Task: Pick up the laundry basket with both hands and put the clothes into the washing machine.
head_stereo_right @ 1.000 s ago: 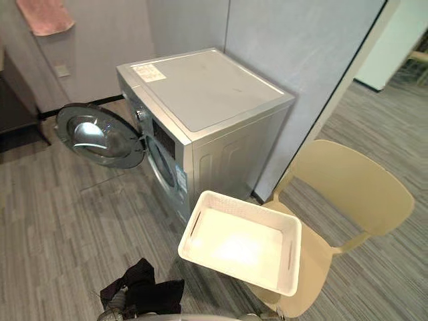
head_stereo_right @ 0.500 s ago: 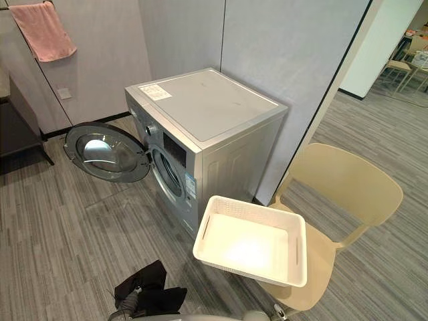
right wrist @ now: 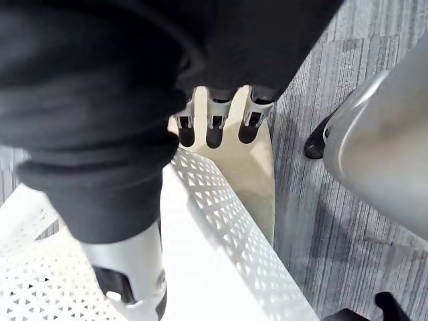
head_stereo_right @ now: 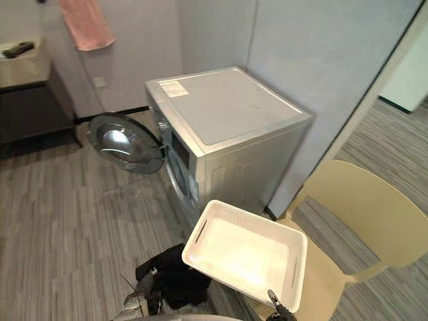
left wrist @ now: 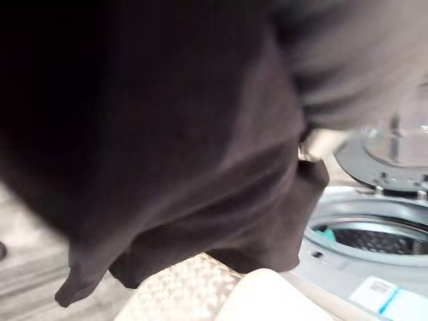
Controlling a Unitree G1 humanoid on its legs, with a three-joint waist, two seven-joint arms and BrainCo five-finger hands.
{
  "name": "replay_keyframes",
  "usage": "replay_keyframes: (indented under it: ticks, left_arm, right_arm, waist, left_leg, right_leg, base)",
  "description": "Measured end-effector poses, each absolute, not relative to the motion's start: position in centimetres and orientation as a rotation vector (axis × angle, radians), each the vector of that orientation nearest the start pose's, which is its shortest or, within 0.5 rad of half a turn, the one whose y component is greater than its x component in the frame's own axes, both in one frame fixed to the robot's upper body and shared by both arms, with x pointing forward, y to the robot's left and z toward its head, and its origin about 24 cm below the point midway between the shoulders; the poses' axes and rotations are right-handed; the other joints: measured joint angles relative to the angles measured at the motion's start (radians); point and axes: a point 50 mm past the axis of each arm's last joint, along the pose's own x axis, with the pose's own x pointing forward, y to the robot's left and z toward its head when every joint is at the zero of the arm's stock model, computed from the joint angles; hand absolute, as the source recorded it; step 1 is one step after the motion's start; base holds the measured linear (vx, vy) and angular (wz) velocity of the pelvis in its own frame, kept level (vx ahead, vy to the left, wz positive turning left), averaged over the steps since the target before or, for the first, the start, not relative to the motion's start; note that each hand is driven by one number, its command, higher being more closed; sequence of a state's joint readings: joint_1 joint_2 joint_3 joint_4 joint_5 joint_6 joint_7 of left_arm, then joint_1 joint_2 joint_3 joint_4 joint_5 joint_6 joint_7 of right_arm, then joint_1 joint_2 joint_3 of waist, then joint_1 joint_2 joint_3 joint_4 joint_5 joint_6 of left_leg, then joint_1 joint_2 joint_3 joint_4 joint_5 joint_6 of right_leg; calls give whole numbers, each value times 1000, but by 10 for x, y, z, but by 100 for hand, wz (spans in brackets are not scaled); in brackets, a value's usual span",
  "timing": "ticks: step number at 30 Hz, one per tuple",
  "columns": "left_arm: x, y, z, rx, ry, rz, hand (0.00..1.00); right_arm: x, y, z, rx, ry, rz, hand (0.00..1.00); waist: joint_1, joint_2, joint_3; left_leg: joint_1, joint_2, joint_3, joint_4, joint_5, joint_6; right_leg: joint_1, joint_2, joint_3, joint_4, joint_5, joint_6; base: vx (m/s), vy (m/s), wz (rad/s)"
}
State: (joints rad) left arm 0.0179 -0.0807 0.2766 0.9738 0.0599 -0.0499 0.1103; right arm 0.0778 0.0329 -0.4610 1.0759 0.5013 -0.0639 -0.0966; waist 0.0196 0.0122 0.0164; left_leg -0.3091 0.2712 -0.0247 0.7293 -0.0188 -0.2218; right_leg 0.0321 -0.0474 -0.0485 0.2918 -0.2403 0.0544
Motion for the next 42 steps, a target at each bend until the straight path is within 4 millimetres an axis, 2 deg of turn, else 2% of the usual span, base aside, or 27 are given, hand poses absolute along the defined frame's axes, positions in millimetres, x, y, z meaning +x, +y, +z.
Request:
replay_keyframes:
  ticks: [2,3,6,8,10,12,13,14,15,16,17,20,23,24,25,26,27,28,29,31,33,35,37,38,39,41,42]
  left_arm:
    - [131,166,-149,-88,950,306,100]
    - [130,166,-150,-89,955,310,100]
    - [129,168,-149,-86,952,316,100]
    - [125,170,-151,-77,969,327,100]
    - [123,169,-153,-74,982,330,100]
    - [125,169,-153,-72,982,326,100]
    - [125,168,-153,-72,987,321,100]
    - [123,165,-154,-64,993,305,100]
    - [122,168,-155,-52,995,302,100]
    - [120,169,-155,-41,1000,298,100]
    - [120,184,-154,-2,996,314,100]
    - [121,197,-153,63,1002,295,100]
    - [120,193,-154,103,1012,242,100]
    - [121,186,-155,112,1008,208,100]
    - [122,181,-155,119,1004,181,100]
    - [122,178,-155,121,1004,169,100]
    - [123,176,-155,137,998,148,100]
    - [125,177,-154,143,991,149,100]
    - [127,177,-153,145,982,149,100]
    - [128,176,-153,149,979,140,100]
    - [132,175,-151,141,971,141,100]
    - [140,163,-150,91,954,144,100]
    - [141,155,-150,66,955,141,100]
    - [141,157,-150,44,964,171,100]
    - [143,159,-150,40,961,178,100]
    - [154,159,-146,27,934,186,100]
    - [160,158,-144,21,924,186,100]
  right_arm:
    - [80,-197,-165,634,986,-810,0]
    - [80,-197,-165,635,986,-809,0]
    - [86,-195,-163,633,969,-788,0]
    - [91,-195,-161,633,947,-781,0]
    - [86,-198,-163,641,955,-810,0]
    - [77,-205,-165,641,972,-860,0]
    - [70,-210,-166,629,989,-885,0]
    - [57,-219,-167,612,1020,-925,0]
    - [52,-219,-169,615,1037,-937,0]
    - [46,-218,-170,625,1059,-954,0]
    - [36,-205,-175,670,1123,-967,0]
    - [31,-199,-176,735,1122,-1022,0]
    - [42,-200,-175,737,1091,-1001,0]
    - [49,-205,-173,717,1067,-983,0]
    - [56,-209,-170,695,1038,-958,0]
    - [59,-210,-169,686,1023,-944,0]
    - [64,-214,-167,666,1000,-922,0]
    - [69,-213,-165,651,991,-896,0]
    - [74,-211,-164,635,975,-866,0]
    - [82,-207,-160,621,931,-826,0]
    - [88,-204,-158,631,899,-801,0]
    - [89,-203,-157,643,882,-811,0]
    - [87,-204,-157,648,878,-820,0]
    - [83,-203,-158,659,887,-833,0]
    - [82,-202,-159,665,889,-835,0]
    - [82,-197,-160,684,897,-840,0]
    - [77,-195,-163,709,920,-868,0]
  waist:
    - [-7,5,0]
    - [-1,6,3]
    - [-1,-15,2]
    - [-4,-15,8]
    - [-9,-17,10]
    - [-12,-19,12]
    - [-12,-14,13]
    - [-13,10,12]
    - [-16,12,8]
    - [-19,7,8]
    - [-39,-32,-7]
    - [-57,-36,-13]
    - [-58,-19,-21]
    - [-57,-4,-22]
    - [-56,9,-22]
    - [-57,16,-21]
    - [-60,36,-12]
    - [-61,36,-12]
    - [-60,33,-10]
    - [-62,22,-4]
    - [-62,5,1]
    - [-60,7,15]
    - [-60,2,33]
    - [-60,1,40]
    - [-60,-4,41]
    - [-59,-27,50]
    - [-63,-36,65]
  left_leg:
    - [-22,-2,5,39,8,6]
    - [-22,6,47,37,32,41]
    - [-20,20,93,-5,42,62]
    - [30,35,118,-112,-40,104]
    - [61,58,97,-237,-57,117]
    - [64,67,50,-341,-57,119]
    - [67,61,30,-393,-55,122]
    - [73,51,-7,-407,-114,93]
    - [77,34,-2,-383,-153,15]
    - [67,14,11,-344,-176,8]
    - [21,-21,35,-258,-235,13]
    - [-28,-49,42,-167,-291,43]
    - [-31,-77,84,-170,-309,83]
    - [-12,-83,110,-198,-298,102]
    - [24,-91,131,-245,-283,126]
    - [48,-95,141,-270,-274,140]
    - [89,-94,156,-321,-262,159]
    - [119,-92,166,-353,-254,171]
    - [161,-92,179,-391,-249,179]
    - [219,-94,208,-434,-248,181]
    - [235,-107,220,-440,-249,180]
    - [263,-116,227,-478,-247,172]
    - [300,-110,222,-511,-234,171]
    - [322,-97,228,-529,-232,167]
    - [326,-94,229,-535,-233,166]
    - [333,-100,229,-552,-237,146]
    - [360,-97,227,-557,-248,122]
  right_leg:
    - [-5,-11,14,9,-35,1]
    - [-16,-25,27,8,-37,-2]
    - [-39,-35,55,4,-22,2]
    - [-69,-39,100,4,0,9]
    - [-82,-45,137,2,0,13]
    - [-100,-70,174,9,-21,39]
    - [-108,-94,198,25,-42,74]
    - [-108,-115,232,39,-68,118]
    - [-107,-127,249,40,-75,131]
    - [-105,-154,264,31,-77,129]
    - [-103,-190,324,-2,-30,125]
    - [-108,-218,346,-61,87,162]
    - [-147,-239,370,-88,287,161]
    - [-168,-242,367,-81,385,144]
    - [-188,-242,335,-60,481,93]
    - [-201,-240,310,-39,526,55]
    - [-242,-221,272,51,512,33]
    - [-276,-188,249,155,427,19]
    - [-317,-131,222,285,334,23]
    - [-372,-15,173,458,232,22]
    - [-390,51,140,474,222,12]
    - [-391,69,168,499,239,45]
    - [-408,78,166,548,239,42]
    - [-399,97,156,483,90,19]
    - [-397,99,151,423,58,18]
    - [-367,81,72,170,61,18]
    - [-323,65,8,82,102,-36]
  base:
    - [-44,59,-2]
    - [-28,65,-7]
    - [-7,22,-26]
    - [43,50,-56]
    - [49,124,-47]
    - [61,300,-48]
    - [101,509,-63]
    - [137,614,-62]
    - [109,444,-51]
    - [161,518,-31]
    - [130,397,-20]
    - [169,511,-16]
    - [135,406,-29]
    - [117,368,-28]
    - [104,296,-28]
    - [115,258,-30]
    - [91,188,-23]
    - [90,185,-27]
    - [67,137,-24]
    - [70,88,-30]
    - [83,1,-12]
    - [145,18,2]
    - [138,-50,0]
    - [124,-95,-8]
    - [214,-163,-6]
    - [233,-181,6]
    - [248,-168,31]
